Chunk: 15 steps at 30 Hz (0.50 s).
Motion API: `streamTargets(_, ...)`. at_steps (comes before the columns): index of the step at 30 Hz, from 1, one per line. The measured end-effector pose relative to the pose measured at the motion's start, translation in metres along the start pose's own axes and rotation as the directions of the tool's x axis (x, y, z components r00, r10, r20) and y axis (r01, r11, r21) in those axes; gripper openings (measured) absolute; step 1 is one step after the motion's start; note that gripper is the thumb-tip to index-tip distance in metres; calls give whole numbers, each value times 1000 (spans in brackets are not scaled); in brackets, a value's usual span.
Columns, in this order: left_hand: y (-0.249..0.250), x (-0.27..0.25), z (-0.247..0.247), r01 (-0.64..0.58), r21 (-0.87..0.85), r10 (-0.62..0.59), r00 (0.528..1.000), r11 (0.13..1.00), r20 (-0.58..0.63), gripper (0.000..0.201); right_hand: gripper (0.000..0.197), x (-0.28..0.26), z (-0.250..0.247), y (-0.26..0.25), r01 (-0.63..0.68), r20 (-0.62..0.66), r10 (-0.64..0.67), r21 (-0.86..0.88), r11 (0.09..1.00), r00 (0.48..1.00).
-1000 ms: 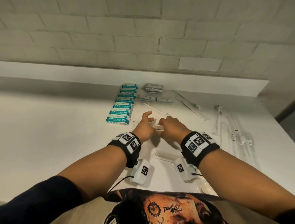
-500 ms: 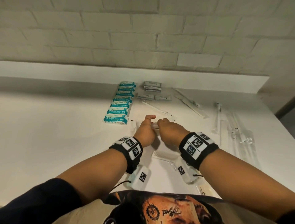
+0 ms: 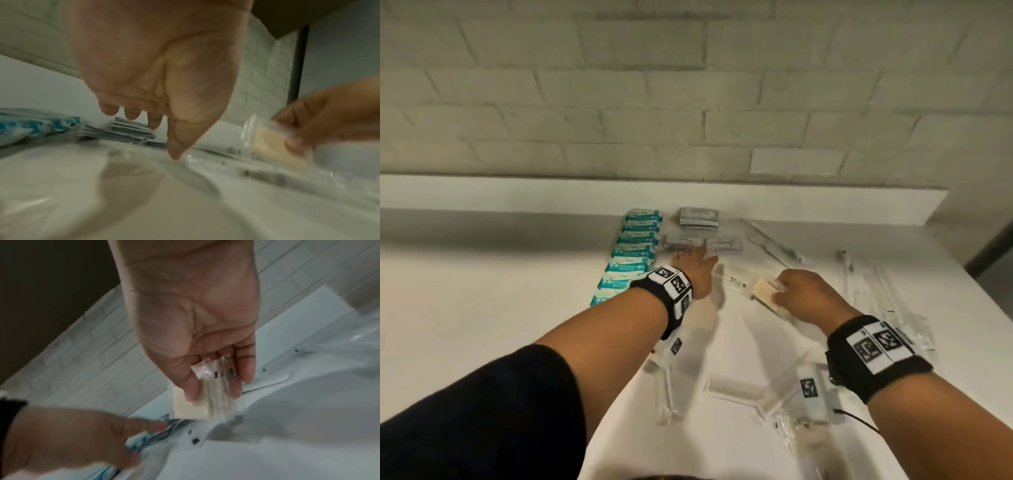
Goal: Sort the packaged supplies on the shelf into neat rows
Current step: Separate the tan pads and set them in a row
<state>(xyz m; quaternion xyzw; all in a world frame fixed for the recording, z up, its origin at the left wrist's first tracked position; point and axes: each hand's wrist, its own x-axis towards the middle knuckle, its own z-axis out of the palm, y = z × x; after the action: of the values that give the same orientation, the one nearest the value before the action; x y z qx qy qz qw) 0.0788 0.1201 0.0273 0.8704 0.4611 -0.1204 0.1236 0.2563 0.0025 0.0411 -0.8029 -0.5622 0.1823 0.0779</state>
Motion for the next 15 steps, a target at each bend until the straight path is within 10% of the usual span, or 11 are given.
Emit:
streamTargets(7,18,-15,35,-91,53,89,996,994,32,65,28,30,-20,1,-7,-60,22,237,971,998)
streamTargets(15,40,-57,35,-185,-176,212,966,967,148,54,39,69,0,-73,156,148,-141,-99,983,979)
